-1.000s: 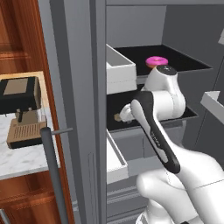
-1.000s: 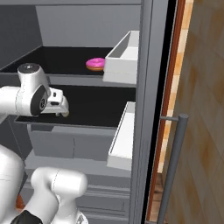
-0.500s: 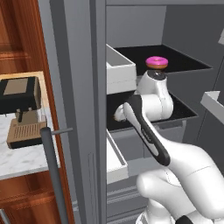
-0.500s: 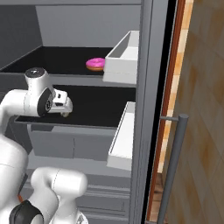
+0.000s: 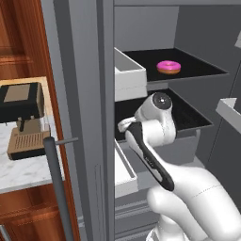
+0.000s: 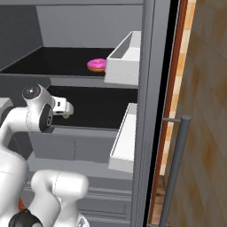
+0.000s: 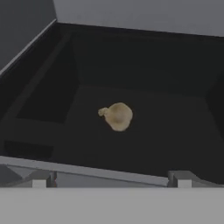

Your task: Retrieve the bottle and the shaker from the cabinet and place them next to the mixing bowl on the counter. Then add garlic from the fridge to the mixing bowl.

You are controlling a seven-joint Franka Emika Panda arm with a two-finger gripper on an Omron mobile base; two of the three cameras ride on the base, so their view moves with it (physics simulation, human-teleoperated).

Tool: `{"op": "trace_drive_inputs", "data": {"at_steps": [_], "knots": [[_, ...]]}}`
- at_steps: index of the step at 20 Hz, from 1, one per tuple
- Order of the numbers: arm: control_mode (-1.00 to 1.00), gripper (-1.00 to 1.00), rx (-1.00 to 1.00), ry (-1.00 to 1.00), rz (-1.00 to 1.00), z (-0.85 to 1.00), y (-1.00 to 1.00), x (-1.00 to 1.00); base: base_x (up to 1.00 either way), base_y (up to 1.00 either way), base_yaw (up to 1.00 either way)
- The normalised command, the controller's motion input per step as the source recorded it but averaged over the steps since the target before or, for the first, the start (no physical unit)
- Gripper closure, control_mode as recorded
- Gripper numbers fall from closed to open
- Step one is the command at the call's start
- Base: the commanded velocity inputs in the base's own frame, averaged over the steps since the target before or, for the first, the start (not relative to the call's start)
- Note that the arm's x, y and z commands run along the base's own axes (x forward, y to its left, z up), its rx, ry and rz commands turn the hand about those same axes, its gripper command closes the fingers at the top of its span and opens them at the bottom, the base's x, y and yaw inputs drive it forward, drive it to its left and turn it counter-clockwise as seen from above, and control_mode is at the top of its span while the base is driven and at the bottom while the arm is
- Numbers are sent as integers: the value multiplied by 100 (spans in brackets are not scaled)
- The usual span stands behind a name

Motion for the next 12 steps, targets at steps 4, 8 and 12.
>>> {"op": "trace_drive_inputs", "data": {"at_steps": [4, 8, 12], "knots": [[-100, -100, 0, 16, 0, 35, 0, 19, 0, 0, 0], [-100, -100, 0, 16, 0, 3, 0, 47, 0, 0, 0], [-100, -100, 0, 13, 0, -1, 0, 51, 0, 0, 0]]}}
